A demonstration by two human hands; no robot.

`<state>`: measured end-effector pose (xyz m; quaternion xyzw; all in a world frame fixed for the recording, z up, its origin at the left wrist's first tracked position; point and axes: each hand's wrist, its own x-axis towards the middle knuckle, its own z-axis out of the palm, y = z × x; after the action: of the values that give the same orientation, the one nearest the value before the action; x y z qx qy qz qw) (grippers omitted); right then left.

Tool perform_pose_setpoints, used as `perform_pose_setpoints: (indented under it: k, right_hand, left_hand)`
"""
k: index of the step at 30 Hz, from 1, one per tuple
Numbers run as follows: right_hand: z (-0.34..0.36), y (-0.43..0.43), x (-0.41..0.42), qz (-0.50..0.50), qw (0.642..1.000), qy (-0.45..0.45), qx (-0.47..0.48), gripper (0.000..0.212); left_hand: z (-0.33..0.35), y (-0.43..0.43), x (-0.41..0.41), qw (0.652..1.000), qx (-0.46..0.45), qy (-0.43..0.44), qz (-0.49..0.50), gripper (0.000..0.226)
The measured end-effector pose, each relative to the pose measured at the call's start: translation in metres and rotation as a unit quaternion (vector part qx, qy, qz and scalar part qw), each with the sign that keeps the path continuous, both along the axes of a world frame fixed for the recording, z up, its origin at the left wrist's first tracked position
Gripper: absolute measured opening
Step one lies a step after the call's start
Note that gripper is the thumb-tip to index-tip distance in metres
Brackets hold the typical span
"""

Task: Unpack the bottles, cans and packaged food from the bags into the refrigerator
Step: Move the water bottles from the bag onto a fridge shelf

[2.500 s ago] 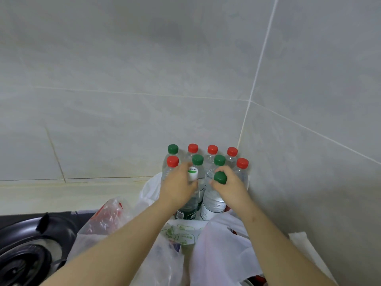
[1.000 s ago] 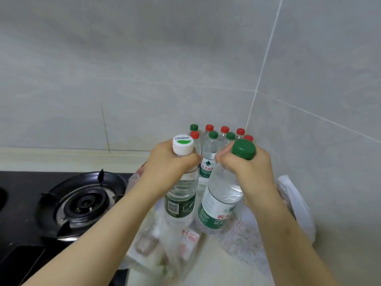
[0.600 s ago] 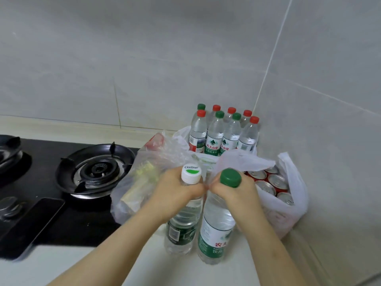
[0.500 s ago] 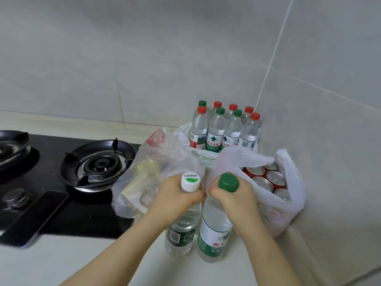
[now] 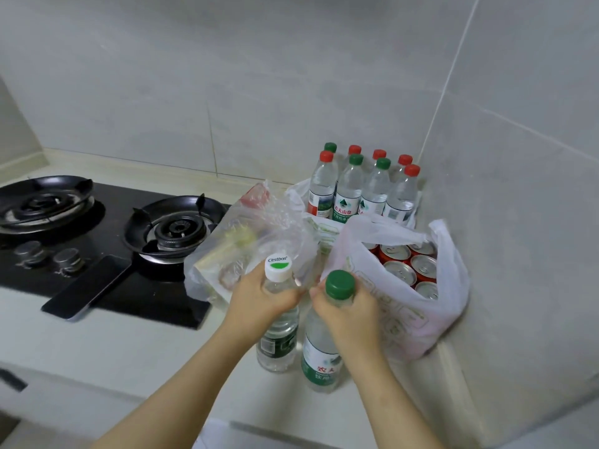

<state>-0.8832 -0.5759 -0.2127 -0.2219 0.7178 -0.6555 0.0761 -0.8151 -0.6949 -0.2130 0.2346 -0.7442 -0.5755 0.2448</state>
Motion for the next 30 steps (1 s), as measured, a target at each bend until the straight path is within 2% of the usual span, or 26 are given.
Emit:
perform_pose_setpoints:
  k: [6,8,13,16,20,23,30]
  right_hand:
    - [-0.005,0.011,0.001,0.056,0.997,-0.049,0.016,0.026]
    - [-0.006,0.011,0.004,0.052,0.997,-0.056,0.015,0.024]
    - [-0.008,0.003,0.026,-0.029,0.998,-0.049,-0.023,0.019]
    - [-0.007,-0.005,0.048,-0.022,0.998,-0.052,-0.032,0.019]
    - [0.0,-0.024,0.094,0.074,0.996,-0.053,-0.022,0.017]
    - [0.005,-0.044,0.141,0.157,0.986,-0.05,-0.022,0.015]
    - [0.007,-0.075,0.276,0.356,0.931,-0.071,-0.03,0.012]
  left_hand:
    - [-0.005,-0.005,0.007,0.995,0.048,-0.038,-0.083,0.063]
    - [-0.005,-0.004,0.01,0.992,0.054,-0.047,-0.099,0.062]
    - [-0.011,0.005,0.037,0.997,0.075,0.005,0.008,0.048]
    - [-0.012,0.004,0.071,0.995,0.082,0.024,0.055,0.05]
    - [-0.01,-0.002,0.132,0.988,0.076,0.025,0.134,0.041]
    - [-0.008,-0.006,0.192,0.976,0.079,0.026,0.203,0.045]
    - [0.002,0.009,0.35,0.919,0.09,0.019,0.383,0.049]
